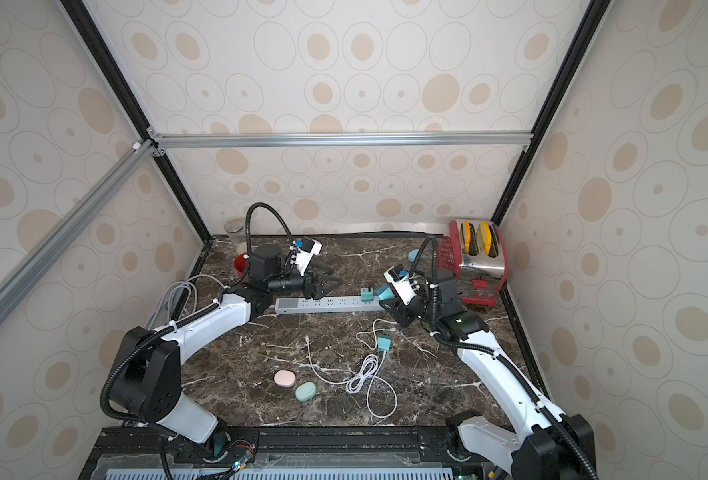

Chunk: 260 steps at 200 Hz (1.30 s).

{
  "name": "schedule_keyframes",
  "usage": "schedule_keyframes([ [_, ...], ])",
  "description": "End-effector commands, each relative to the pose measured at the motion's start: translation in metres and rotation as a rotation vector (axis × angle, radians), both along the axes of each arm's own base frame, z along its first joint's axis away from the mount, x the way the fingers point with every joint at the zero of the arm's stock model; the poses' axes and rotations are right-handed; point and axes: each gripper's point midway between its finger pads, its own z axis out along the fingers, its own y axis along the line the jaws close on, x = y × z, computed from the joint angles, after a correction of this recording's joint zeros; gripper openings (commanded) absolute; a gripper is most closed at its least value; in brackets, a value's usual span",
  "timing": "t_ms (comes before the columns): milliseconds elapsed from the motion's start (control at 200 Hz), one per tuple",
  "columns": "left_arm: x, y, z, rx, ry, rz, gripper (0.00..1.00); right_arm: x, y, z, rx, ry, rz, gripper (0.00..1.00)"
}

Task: Charge the bluetooth headset
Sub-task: Pick up the plug from the center of the board.

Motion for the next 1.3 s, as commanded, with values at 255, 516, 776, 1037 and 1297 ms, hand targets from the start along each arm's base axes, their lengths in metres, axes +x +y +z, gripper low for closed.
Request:
schedule_keyframes([
  [255,-0.031,0.003,0.030,-0.002,0.086,0.042,0.74,-0.009,0.060,0.023,-0.089,-0.279,0.399,0.29],
  [516,-0.049,-0.007,0.014,0.110,0.072,-0.019,0.71,-0.009,0.076,0.025,-0.213,-0.391,0.516,0.29],
  [776,-0.046,-0.015,0.024,0.032,0.106,-0.025,0.69,0.000,0.085,0.016,-0.310,-0.420,0.531,0.27],
  [1037,-0.040,-0.020,0.014,0.037,0.163,-0.025,0.63,0.007,0.092,0.020,-0.311,-0.463,0.523,0.24],
  [1297,-0.034,-0.024,0.006,0.050,0.183,-0.030,0.51,0.009,0.095,0.022,-0.329,-0.489,0.521,0.24],
])
